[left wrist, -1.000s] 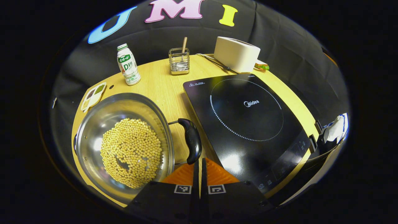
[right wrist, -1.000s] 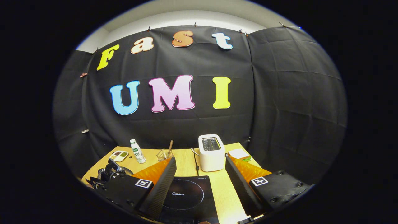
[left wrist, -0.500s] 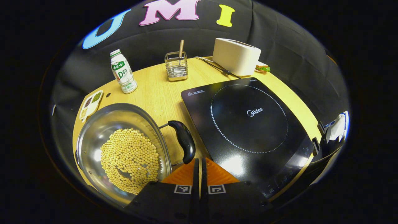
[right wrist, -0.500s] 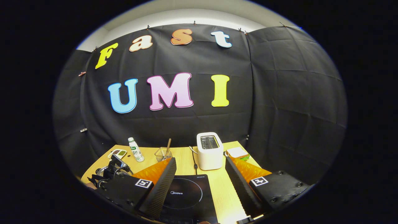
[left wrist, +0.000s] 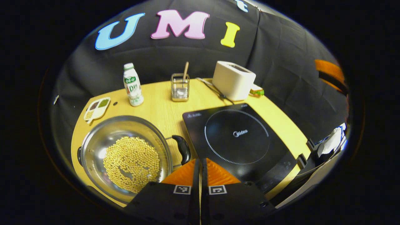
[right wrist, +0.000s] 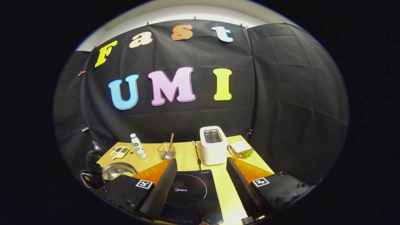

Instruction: First push the handle of the pot to place it horizontally, then grasp the pot with both hands and set it on the induction cooktop.

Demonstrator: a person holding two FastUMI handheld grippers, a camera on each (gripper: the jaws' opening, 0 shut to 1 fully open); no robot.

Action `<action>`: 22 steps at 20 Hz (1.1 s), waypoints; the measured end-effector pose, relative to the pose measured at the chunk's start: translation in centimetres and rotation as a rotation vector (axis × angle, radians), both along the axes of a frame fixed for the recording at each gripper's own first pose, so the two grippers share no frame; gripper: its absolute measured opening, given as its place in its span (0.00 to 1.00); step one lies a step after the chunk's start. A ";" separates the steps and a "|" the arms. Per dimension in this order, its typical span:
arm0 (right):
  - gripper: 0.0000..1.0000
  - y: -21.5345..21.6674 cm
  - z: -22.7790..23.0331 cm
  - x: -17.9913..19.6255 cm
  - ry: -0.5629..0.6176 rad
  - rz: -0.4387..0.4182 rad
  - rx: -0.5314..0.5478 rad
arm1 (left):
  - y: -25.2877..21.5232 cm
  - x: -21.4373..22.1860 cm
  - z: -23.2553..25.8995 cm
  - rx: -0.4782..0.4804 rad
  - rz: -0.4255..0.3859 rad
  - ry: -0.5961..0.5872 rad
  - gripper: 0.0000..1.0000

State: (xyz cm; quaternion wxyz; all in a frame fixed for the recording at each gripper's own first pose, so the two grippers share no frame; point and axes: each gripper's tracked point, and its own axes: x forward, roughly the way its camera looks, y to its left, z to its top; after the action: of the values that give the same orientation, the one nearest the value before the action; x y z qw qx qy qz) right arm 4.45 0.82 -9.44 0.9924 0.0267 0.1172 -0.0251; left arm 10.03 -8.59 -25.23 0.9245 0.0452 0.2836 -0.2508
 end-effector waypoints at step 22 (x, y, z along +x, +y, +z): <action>0.99 24.5 -15.6 6.0 0.583 0.449 0.141 | 29.3 1.9 4.7 -0.010 0.376 -0.171 0.95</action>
State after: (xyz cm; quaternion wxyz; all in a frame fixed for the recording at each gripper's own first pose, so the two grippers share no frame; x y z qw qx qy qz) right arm 10.44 25.34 -25.09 0.8938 0.0602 0.3994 0.1948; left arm 11.94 20.70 -20.55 0.9759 0.0082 0.2065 -0.0707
